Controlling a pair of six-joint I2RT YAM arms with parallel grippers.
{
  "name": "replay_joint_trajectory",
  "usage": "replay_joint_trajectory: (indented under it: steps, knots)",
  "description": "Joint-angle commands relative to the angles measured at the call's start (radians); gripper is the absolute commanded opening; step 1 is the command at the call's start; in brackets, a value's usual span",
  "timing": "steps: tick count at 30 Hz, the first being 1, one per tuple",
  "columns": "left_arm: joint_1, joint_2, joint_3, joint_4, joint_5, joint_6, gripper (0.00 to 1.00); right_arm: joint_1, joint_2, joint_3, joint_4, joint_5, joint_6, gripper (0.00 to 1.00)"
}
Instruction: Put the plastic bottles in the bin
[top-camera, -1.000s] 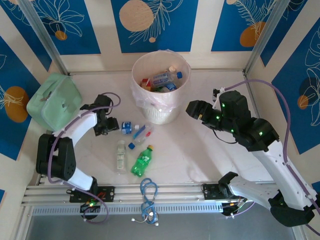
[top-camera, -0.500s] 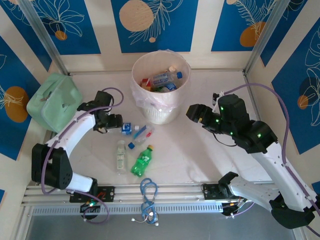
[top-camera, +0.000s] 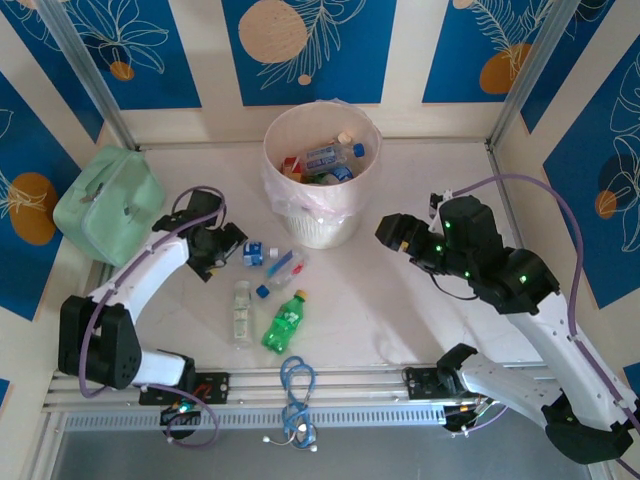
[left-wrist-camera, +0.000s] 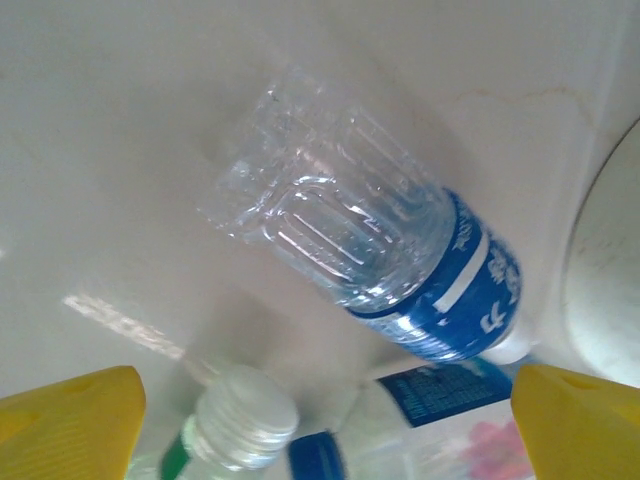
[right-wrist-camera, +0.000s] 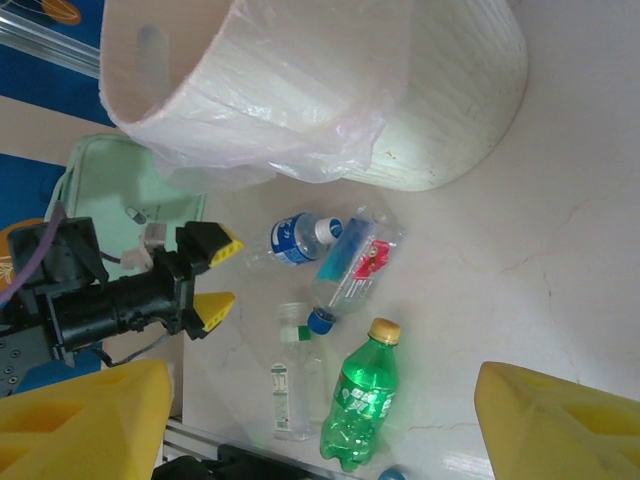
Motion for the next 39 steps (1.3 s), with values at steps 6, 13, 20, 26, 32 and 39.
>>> replay_joint_trajectory:
  steps: [6, 13, 20, 26, 32, 39]
  knots:
    - [-0.001, 0.137, 0.108, -0.029, -0.034, -0.324, 0.95, 0.012, -0.005, -0.035, 0.014, -0.019, 0.013, 0.80]
    - [-0.006, 0.228, 0.153, -0.072, -0.045, -0.438, 0.94, 0.006, -0.018, -0.037, -0.011, -0.005, 0.008, 0.81]
    - [-0.002, 0.311, 0.172, -0.064, -0.084, -0.436, 0.96, -0.002, -0.012, -0.035, -0.006, -0.014, 0.004, 0.81]
    - [0.000, 0.390, 0.148, 0.019, -0.052, -0.417, 0.95, -0.027, -0.019, -0.038, -0.030, -0.029, 0.003, 0.81]
    - [0.005, 0.411, 0.157, 0.055, -0.053, -0.371, 0.87, -0.041, -0.032, -0.031, -0.050, -0.029, 0.001, 0.76]
    - [0.021, 0.416, 0.152, 0.070, -0.048, -0.320, 0.75, -0.053, -0.031, -0.013, -0.055, -0.037, -0.003, 0.71]
